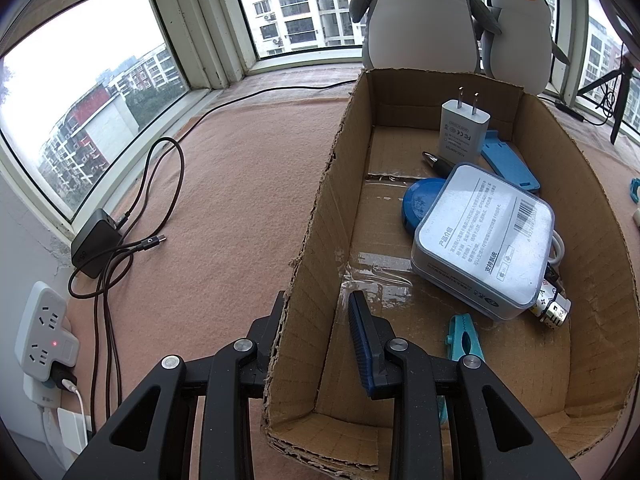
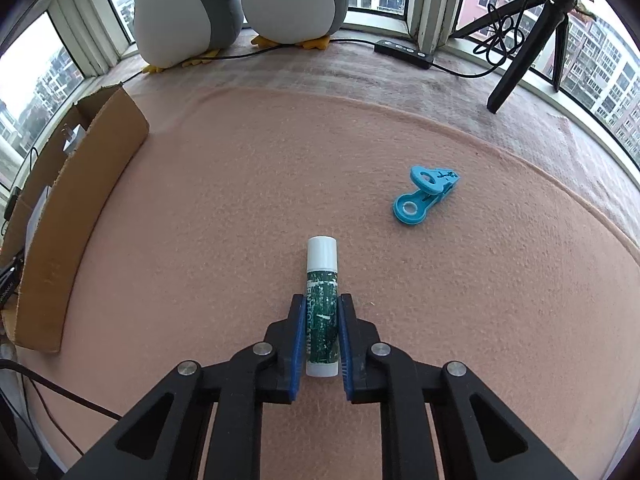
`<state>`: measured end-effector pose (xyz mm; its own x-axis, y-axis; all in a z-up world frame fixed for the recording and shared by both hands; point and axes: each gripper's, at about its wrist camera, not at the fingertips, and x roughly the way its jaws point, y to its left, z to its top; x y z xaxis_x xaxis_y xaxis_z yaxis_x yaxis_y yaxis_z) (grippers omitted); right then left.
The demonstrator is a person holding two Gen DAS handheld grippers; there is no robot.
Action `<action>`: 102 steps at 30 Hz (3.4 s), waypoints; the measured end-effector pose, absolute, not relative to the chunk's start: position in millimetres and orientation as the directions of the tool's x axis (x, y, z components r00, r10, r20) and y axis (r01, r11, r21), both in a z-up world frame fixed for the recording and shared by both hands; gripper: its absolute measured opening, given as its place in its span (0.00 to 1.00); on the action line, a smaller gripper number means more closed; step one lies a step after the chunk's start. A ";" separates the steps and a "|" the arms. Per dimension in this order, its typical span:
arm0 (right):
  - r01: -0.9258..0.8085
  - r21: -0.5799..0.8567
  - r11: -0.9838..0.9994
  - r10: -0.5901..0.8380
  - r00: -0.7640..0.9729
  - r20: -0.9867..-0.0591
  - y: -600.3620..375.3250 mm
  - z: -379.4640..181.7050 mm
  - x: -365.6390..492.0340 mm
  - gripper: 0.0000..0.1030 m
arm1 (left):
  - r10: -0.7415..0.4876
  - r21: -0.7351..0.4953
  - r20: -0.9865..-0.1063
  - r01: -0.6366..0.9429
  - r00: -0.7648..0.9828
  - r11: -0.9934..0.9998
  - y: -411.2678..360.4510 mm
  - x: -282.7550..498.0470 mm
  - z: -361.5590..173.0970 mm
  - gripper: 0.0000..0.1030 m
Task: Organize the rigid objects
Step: 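Move the right gripper to the green glue stick and grasp it, then carry the glue stick with the right gripper into the box and release, then move the right gripper to the teal plastic clip and grasp it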
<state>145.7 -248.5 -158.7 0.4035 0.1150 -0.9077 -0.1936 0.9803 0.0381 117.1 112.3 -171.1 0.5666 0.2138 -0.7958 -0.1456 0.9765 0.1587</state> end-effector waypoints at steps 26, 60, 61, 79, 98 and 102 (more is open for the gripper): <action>-0.411 0.152 0.899 0.362 0.497 -0.789 -117.0 -74.4 167.3 0.13 | 0.214 0.158 -0.796 -0.146 0.567 0.977 112.3 117.3 -171.1 0.29; -0.517 0.162 0.840 0.420 0.431 -0.799 -39.5 -104.1 171.3 0.52 | 0.214 0.158 -0.795 -0.147 0.568 0.976 112.4 117.3 -170.9 0.29; -0.515 0.154 0.843 0.414 0.441 -0.796 -39.4 -101.9 170.3 0.52 | 0.213 0.157 -0.795 -0.147 0.568 0.977 112.2 117.4 -171.0 0.29; -0.504 0.137 0.853 0.412 0.488 -0.769 -64.8 -82.0 157.2 0.53 | 0.214 0.158 -0.795 -0.147 0.568 0.977 112.0 117.8 -170.8 0.29; -0.250 0.147 0.957 0.267 0.562 -0.783 -199.7 -89.6 160.1 0.53 | 0.214 0.158 -0.794 -0.147 0.569 0.977 112.1 117.5 -171.1 0.30; -0.147 0.126 0.981 0.189 0.581 -0.792 -240.5 -94.5 161.6 0.53 | 0.214 0.158 -0.794 -0.147 0.569 0.976 112.1 117.5 -171.1 0.30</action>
<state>161.6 -240.5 -94.5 0.5811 0.1889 -0.7916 -0.1467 0.9811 0.1264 117.5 112.1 -171.1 0.5685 0.2139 -0.7944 -0.1467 0.9765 0.1579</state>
